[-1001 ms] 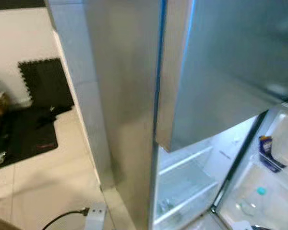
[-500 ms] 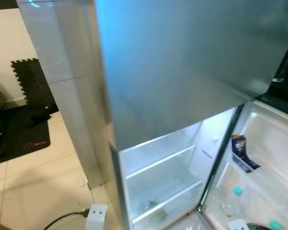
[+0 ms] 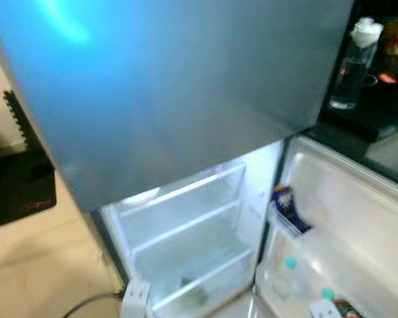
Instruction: Restocking fridge
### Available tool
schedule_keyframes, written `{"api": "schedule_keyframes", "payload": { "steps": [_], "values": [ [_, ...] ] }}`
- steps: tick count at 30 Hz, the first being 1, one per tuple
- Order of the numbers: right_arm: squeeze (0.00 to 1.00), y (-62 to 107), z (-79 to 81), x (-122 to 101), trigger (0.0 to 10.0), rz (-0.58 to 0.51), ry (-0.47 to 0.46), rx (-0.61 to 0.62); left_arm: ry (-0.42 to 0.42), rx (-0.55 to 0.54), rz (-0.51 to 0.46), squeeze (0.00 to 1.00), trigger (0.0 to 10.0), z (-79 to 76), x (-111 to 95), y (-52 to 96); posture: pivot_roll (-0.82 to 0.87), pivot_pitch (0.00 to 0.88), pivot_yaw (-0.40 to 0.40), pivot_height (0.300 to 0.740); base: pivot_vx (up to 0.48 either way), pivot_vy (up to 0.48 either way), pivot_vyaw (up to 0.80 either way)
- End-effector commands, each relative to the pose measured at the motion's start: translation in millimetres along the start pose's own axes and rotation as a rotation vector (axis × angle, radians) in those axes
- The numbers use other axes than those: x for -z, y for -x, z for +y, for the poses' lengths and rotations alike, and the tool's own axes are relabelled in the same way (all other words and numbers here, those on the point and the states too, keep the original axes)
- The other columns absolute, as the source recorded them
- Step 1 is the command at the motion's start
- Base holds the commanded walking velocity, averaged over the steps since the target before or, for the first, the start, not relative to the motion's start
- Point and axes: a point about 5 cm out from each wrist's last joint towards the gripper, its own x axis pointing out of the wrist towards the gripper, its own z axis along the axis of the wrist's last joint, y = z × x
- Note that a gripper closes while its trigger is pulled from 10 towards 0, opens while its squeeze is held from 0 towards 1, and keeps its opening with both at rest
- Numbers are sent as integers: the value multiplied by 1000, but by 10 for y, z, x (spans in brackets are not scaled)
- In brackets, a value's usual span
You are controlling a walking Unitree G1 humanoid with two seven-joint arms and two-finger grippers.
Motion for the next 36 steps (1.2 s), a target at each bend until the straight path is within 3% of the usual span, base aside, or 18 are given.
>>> {"api": "schedule_keyframes", "payload": {
  "steps": [1,13,17,26,36],
  "values": [
    [0,8,-92,-19,10000,-9,5,38,16,-14,15,0,10000,34,50,15,-121,98,6,740,0,0,0],
    [0,2,-57,-54,10000,-27,18,25,20,-14,17,0,10000,38,64,18,-120,101,6,740,0,0,0],
    [0,-11,50,-125,10000,-66,56,-63,14,-12,20,0,10000,40,59,14,-120,105,8,740,0,0,0],
    [0,-27,177,-233,10000,-115,38,-146,-1,-11,17,0,10000,46,47,12,-116,109,6,740,0,0,0],
    [0,-33,211,-301,10000,-138,52,-170,-4,-11,9,0,10000,60,24,11,-114,107,10,740,0,0,769]
  ]
}}
